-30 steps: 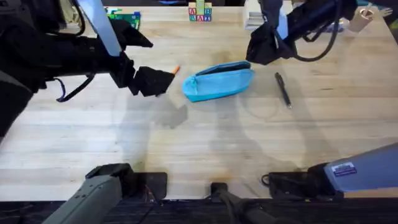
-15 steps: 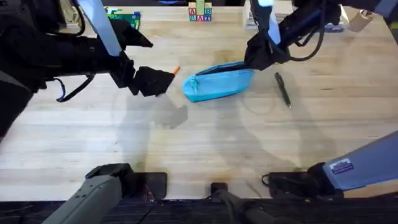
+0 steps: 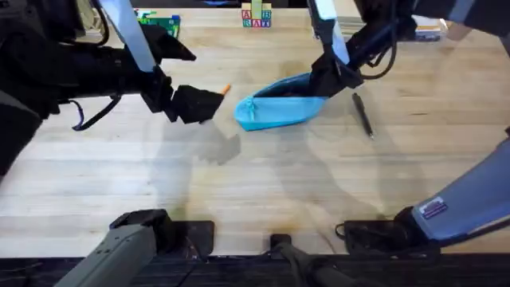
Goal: Unzip the bag, pick up the pens from the table one at a time and place them inside, then zip the bag closed.
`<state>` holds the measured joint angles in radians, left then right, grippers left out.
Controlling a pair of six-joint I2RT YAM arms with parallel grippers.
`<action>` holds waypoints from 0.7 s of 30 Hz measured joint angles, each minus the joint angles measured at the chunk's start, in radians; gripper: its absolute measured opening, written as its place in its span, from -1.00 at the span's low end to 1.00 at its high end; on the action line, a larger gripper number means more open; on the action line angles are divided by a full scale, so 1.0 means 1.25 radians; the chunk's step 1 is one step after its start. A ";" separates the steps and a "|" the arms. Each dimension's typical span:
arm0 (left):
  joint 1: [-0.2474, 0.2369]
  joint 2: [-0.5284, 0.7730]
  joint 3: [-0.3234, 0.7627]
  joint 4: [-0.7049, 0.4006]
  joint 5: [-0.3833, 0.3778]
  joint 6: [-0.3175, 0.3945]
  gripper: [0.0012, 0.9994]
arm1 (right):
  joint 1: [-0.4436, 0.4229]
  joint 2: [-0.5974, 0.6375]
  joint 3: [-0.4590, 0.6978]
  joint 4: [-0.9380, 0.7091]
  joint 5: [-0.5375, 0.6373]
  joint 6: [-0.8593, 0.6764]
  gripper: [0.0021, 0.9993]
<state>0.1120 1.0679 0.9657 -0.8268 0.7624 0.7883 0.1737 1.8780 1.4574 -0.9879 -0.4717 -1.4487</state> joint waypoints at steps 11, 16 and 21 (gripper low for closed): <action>0.000 0.000 0.000 0.000 0.000 0.000 0.99 | 0.000 0.014 0.000 0.000 0.000 0.000 -0.92; 0.000 0.000 0.000 0.000 0.000 0.000 0.99 | 0.000 0.014 0.000 -0.001 0.000 -0.001 -0.05; 0.000 0.000 0.000 0.000 0.000 0.000 0.99 | 0.000 0.014 0.000 -0.001 -0.002 -0.005 0.98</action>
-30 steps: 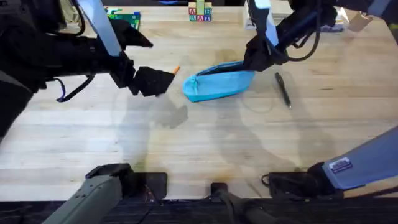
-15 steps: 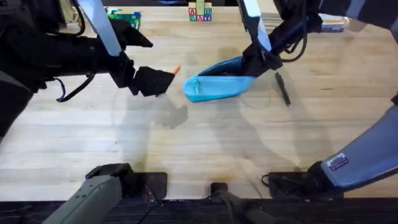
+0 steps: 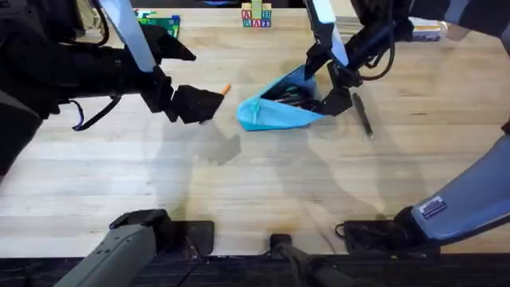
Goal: Unzip the bag, pick up the pens from the table one at a time and place them inside, then zip the bag closed.
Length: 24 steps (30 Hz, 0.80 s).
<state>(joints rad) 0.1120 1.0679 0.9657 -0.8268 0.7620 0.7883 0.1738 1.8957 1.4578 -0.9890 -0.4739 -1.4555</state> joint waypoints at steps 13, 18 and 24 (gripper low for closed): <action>0.000 0.000 0.000 0.000 0.000 0.000 0.99 | 0.000 0.000 0.000 0.000 -0.001 0.000 0.99; 0.000 0.000 0.000 0.000 0.000 0.000 0.99 | 0.000 0.000 0.000 0.000 -0.001 0.000 0.99; 0.000 0.000 0.000 0.000 0.000 0.000 0.99 | 0.000 0.000 0.004 -0.022 0.010 -0.003 0.99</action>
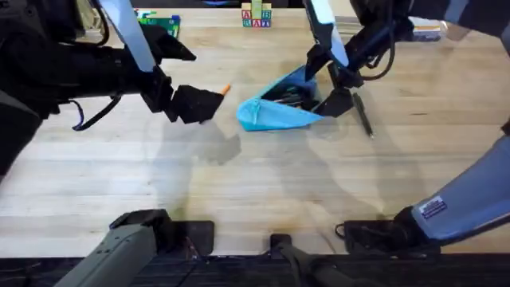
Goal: Unzip the bag, pick up the pens from the table one at a time and place them inside, then zip the bag closed.
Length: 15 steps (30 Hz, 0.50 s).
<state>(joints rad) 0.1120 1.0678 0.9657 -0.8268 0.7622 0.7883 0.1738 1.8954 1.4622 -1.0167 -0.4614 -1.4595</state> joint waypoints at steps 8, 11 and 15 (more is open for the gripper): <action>0.000 0.000 0.000 0.000 0.000 0.000 0.99 | 0.000 -0.018 0.003 -0.068 0.011 0.000 0.99; 0.000 0.000 0.000 0.000 0.000 0.000 0.99 | 0.000 -0.046 0.003 -0.089 0.017 0.000 0.99; 0.000 0.000 0.000 0.000 0.000 0.000 0.99 | 0.000 -0.106 0.003 -0.131 0.022 0.000 0.99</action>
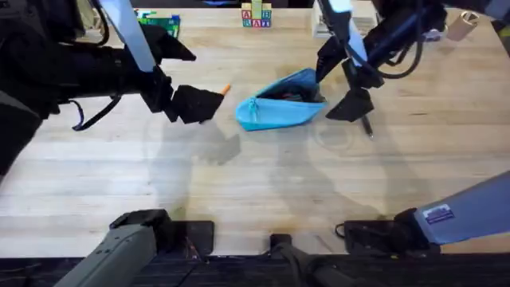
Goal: Unzip the bag, pick up the pens from the table one at a time and place them inside, then zip the bag closed.
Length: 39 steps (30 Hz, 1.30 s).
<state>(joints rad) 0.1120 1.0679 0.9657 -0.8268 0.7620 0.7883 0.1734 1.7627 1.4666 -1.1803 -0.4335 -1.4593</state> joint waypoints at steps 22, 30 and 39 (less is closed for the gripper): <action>0.000 0.000 0.000 0.000 0.000 0.000 0.99 | 0.000 -0.192 0.000 -0.166 0.106 0.000 0.99; 0.000 0.000 0.000 0.000 0.000 0.000 0.99 | 0.000 -0.228 0.000 -0.192 0.006 0.032 0.99; 0.000 0.000 0.000 0.000 0.000 0.000 0.99 | 0.002 -0.230 0.000 -0.289 -0.110 0.060 0.99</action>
<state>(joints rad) 0.1120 1.0676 0.9657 -0.8272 0.7620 0.7883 0.1764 1.4746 1.4666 -1.5409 -0.5712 -1.3838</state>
